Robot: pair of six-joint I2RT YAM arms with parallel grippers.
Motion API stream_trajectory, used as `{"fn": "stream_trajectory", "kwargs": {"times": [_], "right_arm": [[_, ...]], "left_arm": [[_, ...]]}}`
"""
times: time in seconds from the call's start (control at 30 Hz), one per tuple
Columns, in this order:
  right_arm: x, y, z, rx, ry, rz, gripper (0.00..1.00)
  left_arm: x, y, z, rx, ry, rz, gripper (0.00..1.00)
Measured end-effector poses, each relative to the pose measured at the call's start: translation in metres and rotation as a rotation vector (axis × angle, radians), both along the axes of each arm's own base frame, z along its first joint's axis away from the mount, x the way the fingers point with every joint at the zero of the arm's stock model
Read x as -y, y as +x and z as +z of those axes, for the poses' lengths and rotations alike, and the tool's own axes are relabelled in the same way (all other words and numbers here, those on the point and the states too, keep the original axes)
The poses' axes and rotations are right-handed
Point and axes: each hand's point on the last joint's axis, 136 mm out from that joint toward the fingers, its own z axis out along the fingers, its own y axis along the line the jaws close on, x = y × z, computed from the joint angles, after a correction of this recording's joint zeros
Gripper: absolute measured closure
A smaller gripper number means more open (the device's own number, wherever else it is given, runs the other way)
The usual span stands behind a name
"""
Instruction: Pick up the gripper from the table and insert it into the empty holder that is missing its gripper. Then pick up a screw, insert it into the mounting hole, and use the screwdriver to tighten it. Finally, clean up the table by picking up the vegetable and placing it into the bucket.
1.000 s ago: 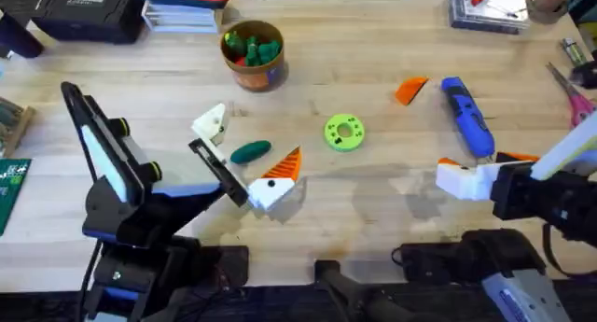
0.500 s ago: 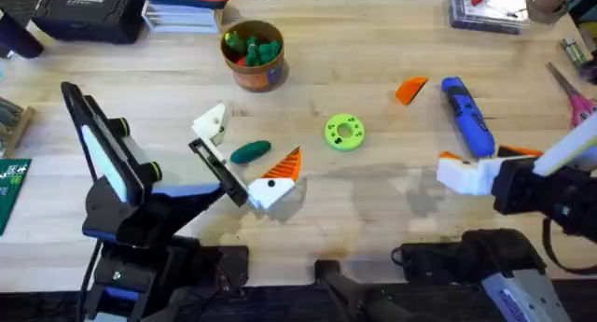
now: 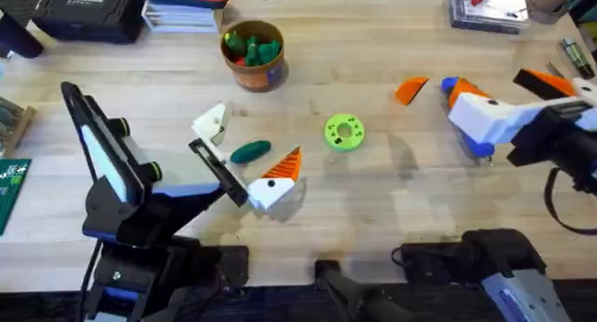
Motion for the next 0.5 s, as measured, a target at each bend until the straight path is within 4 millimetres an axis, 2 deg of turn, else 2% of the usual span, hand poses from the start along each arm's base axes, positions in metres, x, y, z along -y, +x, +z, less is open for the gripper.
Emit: {"fn": "stream_trajectory", "kwargs": {"times": [0.1,0.27,0.5], "right_arm": [[-0.001,0.002,-0.009,-0.017,0.009,0.004,0.007],[-0.001,0.019,-0.022,-0.043,0.012,0.002,0.007],[-0.001,0.055,-0.056,-0.309,-0.032,0.025,0.007]], "left_arm": [[0.0,0.0,0.0,0.0,0.0,0.0,0.015],[0.0,0.0,0.0,0.0,0.0,0.0,0.015],[0.0,0.0,0.0,0.0,0.0,0.0,0.015]]}}
